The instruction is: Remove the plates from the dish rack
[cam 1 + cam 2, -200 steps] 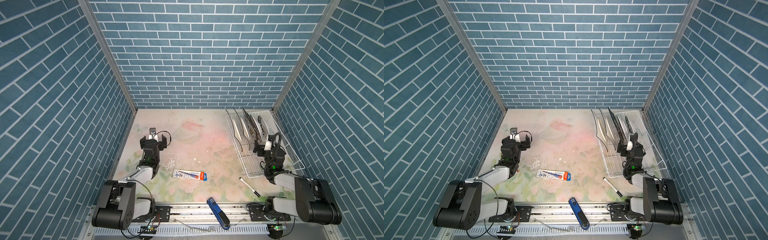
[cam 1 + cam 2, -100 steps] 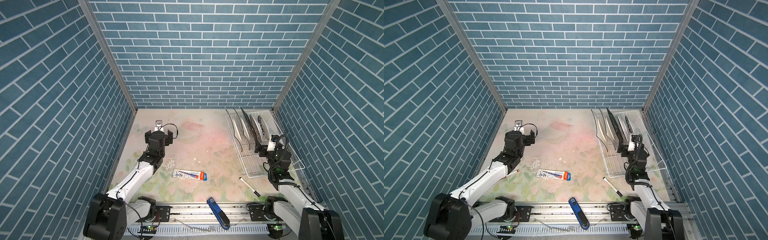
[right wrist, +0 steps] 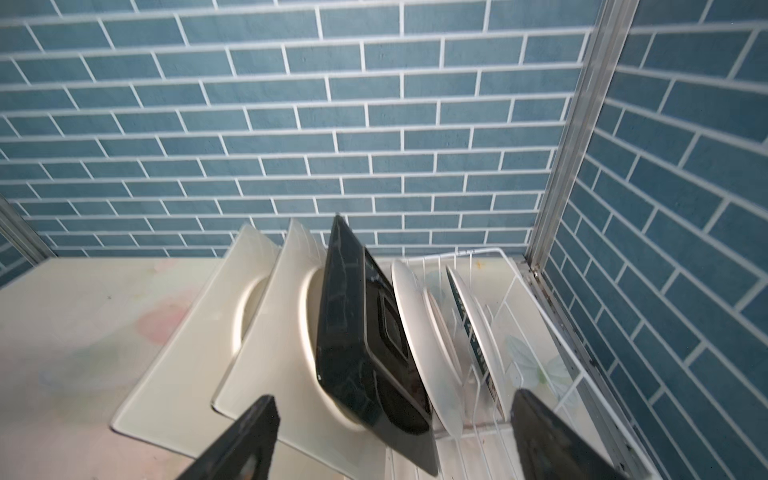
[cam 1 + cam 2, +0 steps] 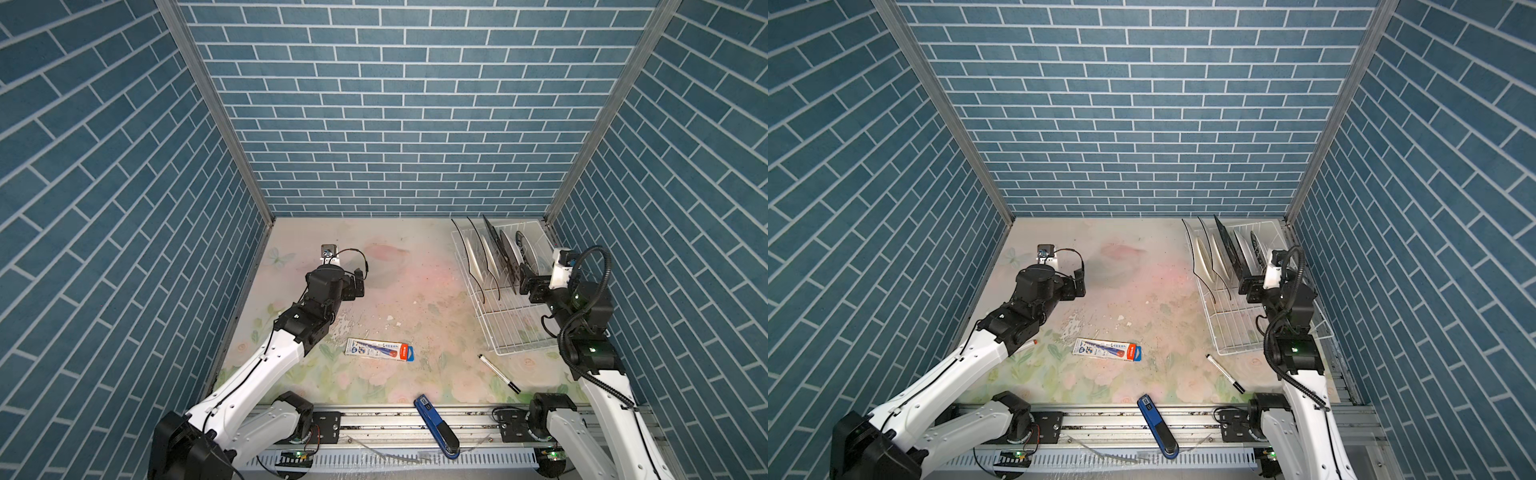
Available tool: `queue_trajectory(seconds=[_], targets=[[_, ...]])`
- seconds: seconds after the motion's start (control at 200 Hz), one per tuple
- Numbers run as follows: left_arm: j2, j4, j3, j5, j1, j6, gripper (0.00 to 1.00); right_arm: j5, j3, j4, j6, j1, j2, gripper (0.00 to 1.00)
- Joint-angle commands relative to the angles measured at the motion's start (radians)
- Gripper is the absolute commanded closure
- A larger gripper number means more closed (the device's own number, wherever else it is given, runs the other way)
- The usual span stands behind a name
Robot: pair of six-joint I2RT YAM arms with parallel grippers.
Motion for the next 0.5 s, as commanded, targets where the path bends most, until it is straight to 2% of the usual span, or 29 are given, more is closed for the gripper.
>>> queue_trajectory(seconds=[0.0,0.165,0.375,0.495], targets=[[-0.023,-0.075,-0.001,0.056,-0.042,-0.111,0.0,0.093,0.184,-0.384,0.102,0.023,0.039,0.13],[-0.049,-0.051,-0.041,0.114,-0.066,-0.173,0.0,0.167,0.42,-0.64,0.215,0.104,0.137,0.17],[-0.103,-0.031,-0.107,0.195,-0.072,-0.173,0.0,0.337,0.609,-0.783,0.308,0.295,0.235,0.19],[-0.132,-0.034,-0.134,0.239,-0.073,-0.174,0.0,0.432,0.708,-0.828,0.313,0.408,0.342,0.19]])
